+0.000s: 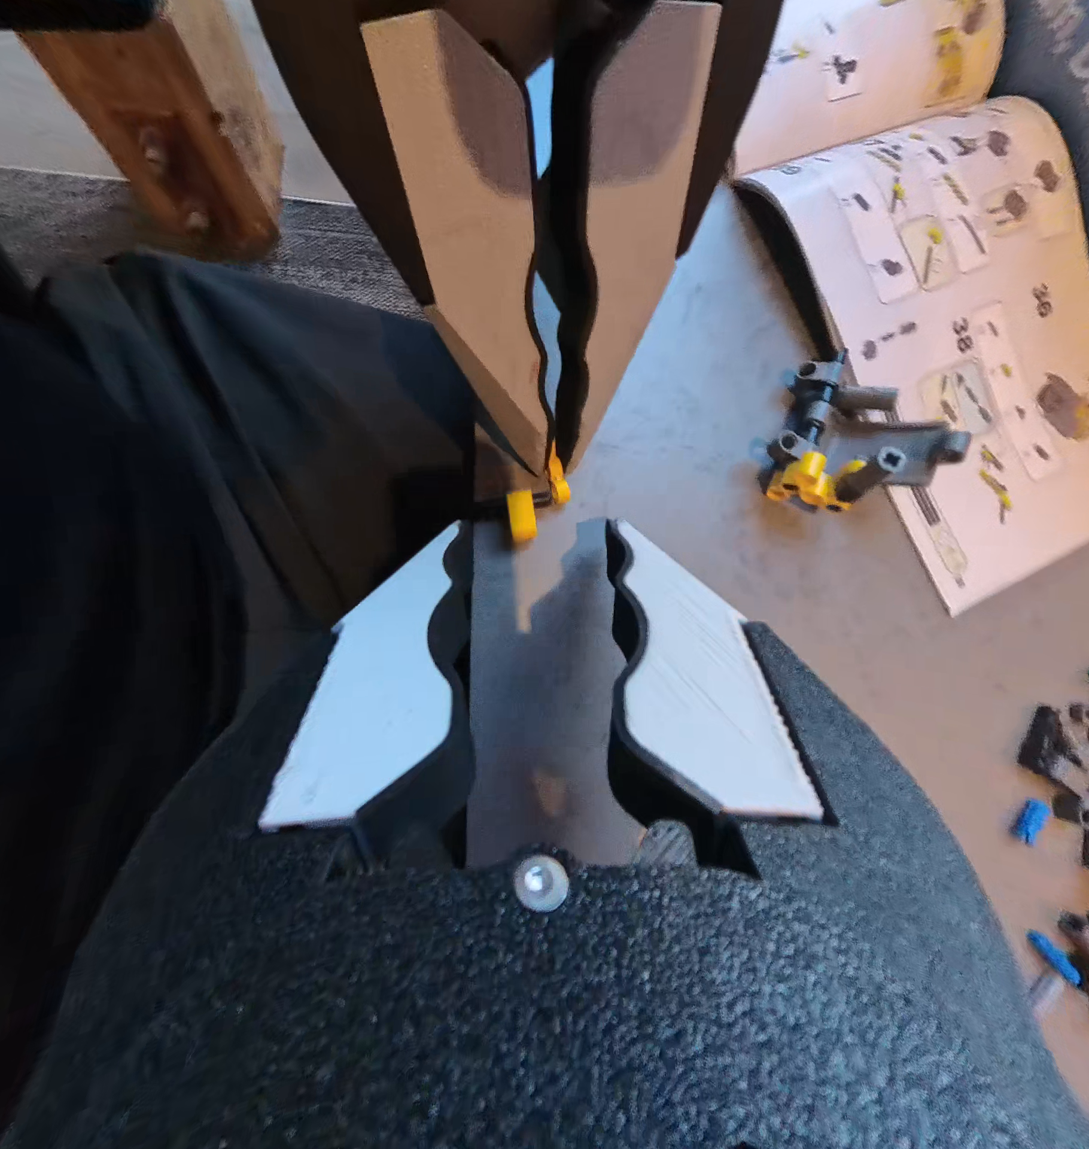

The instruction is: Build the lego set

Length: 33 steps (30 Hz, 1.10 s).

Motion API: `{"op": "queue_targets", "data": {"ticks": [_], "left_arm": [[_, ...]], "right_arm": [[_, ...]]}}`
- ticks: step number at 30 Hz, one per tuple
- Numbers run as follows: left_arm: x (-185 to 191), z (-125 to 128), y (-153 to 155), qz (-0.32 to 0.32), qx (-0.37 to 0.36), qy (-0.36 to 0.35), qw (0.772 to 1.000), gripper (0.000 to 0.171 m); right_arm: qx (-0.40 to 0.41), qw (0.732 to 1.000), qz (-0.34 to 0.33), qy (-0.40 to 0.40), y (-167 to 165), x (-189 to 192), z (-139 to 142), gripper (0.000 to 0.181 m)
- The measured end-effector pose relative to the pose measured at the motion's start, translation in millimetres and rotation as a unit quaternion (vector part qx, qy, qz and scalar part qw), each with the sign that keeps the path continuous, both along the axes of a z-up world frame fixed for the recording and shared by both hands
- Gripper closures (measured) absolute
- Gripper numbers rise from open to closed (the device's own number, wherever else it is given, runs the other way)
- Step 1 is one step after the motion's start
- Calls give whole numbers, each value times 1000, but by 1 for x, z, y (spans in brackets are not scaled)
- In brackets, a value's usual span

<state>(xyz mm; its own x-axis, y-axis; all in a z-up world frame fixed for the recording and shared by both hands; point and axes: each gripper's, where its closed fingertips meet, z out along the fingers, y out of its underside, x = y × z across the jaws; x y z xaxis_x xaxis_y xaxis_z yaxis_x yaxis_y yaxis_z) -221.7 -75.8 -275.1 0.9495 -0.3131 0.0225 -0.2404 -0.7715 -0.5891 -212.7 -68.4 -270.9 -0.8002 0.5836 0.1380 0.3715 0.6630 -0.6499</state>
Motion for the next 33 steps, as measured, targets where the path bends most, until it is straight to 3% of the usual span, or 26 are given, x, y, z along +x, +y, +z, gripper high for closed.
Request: {"op": "queue_targets", "data": {"ticks": [8,19,33], "left_arm": [[0,0,0,-16,4,1,1000,169],[1,0,2,-30,9,15,999,169],[1,0,2,-47,17,21,999,169]], "right_arm": [[3,997,71,-31,-5,2,-6,143],[-18,996,86,-27,-6,-2,-2,158],[-36,994,99,-42,-7,-3,-3,160]]}}
